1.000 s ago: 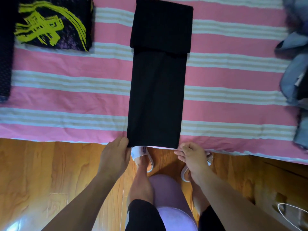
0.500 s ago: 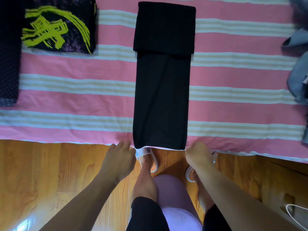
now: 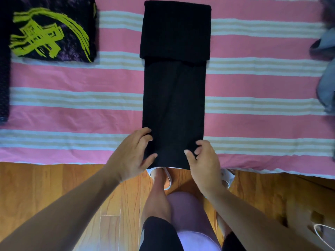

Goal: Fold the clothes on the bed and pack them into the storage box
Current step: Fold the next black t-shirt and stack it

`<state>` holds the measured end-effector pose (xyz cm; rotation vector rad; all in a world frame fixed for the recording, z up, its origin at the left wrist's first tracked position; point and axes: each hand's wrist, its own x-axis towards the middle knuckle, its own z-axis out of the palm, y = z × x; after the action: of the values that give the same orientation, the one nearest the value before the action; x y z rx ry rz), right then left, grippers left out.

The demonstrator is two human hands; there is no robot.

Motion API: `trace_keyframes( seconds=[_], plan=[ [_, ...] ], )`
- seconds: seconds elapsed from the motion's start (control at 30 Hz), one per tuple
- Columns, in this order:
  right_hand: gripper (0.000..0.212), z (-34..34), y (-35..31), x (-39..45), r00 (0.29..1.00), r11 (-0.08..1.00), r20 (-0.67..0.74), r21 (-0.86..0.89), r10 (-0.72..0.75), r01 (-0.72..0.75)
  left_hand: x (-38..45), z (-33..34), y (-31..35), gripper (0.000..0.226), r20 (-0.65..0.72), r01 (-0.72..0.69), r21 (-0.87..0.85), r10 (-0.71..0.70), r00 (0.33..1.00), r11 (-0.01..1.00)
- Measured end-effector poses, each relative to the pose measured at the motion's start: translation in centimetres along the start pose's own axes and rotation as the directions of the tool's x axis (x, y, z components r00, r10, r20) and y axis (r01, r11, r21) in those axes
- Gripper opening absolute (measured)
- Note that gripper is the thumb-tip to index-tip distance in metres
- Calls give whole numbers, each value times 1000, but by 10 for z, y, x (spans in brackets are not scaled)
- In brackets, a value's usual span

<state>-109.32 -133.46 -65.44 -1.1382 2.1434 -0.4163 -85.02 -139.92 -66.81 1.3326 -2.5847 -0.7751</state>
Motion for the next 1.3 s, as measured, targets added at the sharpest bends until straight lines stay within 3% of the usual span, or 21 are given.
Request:
trace_keyframes(
  seconds=[0.07, 0.13, 0.4, 0.47, 0.53, 0.6, 0.67, 0.73, 0.8, 0.93, 1.03, 1.1, 1.17, 1.2, 1.23, 1.27, 1.3],
  plan=[
    [29, 6, -4, 0, 983, 978, -20, 108, 183, -180, -10, 6, 2, 60, 33, -7, 7, 7, 999, 1000],
    [26, 9, -7, 3, 946, 941, -8, 107, 324, -321, -17, 8, 1, 72, 84, -16, 35, 13, 996, 999],
    [40, -7, 14, 2, 941, 946, 107, -91, 320, -311, -16, 7, -1, 89, 262, -121, 240, 56, 964, 963],
    [33, -13, 6, 3, 975, 967, 78, -171, 206, -190, -17, 7, 1, 92, 310, -163, 296, 66, 948, 941],
    [25, -16, -3, -3, 983, 918, 38, -355, -179, 180, -17, 7, 1, 92, 348, -199, 362, 66, 935, 911],
    [54, -14, 1, -8, 827, 695, 284, -449, -484, 561, -17, 11, 2, 81, 334, -264, 429, 120, 935, 864],
    [82, -10, 16, -2, 690, 492, 513, -483, -511, 724, -15, 16, 2, 60, 309, -400, 450, 281, 909, 799],
    [82, -7, 28, 8, 663, 390, 565, -537, -492, 748, -11, 18, 2, 47, 299, -492, 407, 397, 868, 770],
    [74, -8, 30, 12, 668, 372, 551, -560, -500, 740, -5, 18, 2, 33, 260, -500, 371, 430, 865, 782],
    [59, -23, 28, 10, 627, 382, 573, -499, -528, 778, -7, 9, 3, 24, 173, -462, 313, 429, 887, 830],
    [64, -53, 18, 14, 618, 478, 601, -401, -506, 781, -10, -10, 13, 30, 151, -433, 222, 408, 900, 873],
    [61, -78, -3, 7, 569, 480, 692, -353, -444, 803, -19, -22, 27, 33, 190, -448, 139, 420, 887, 883],
    [40, -101, -20, -3, 523, 491, 770, -317, -366, 811, -28, -34, 48, 28, 286, -345, -29, 339, 896, 938],
    [30, -110, -24, -3, 533, 547, 790, -314, -303, 776, -29, -42, 58, 24, 313, -178, -139, 214, 925, 974],
    [27, -118, -29, 0, 596, 672, 765, -310, -243, 673, -25, -48, 65, 22, 334, 50, -255, 39, 942, 966],
    [26, -123, -34, 9, 677, 813, 709, -265, -200, 518, -16, -54, 69, 24, 335, 277, -378, -148, 930, 883],
    [23, -124, -38, 23, 757, 922, 628, -162, -178, 351, -2, -59, 68, 28, 322, 436, -524, -303, 897, 732]
  ],
)
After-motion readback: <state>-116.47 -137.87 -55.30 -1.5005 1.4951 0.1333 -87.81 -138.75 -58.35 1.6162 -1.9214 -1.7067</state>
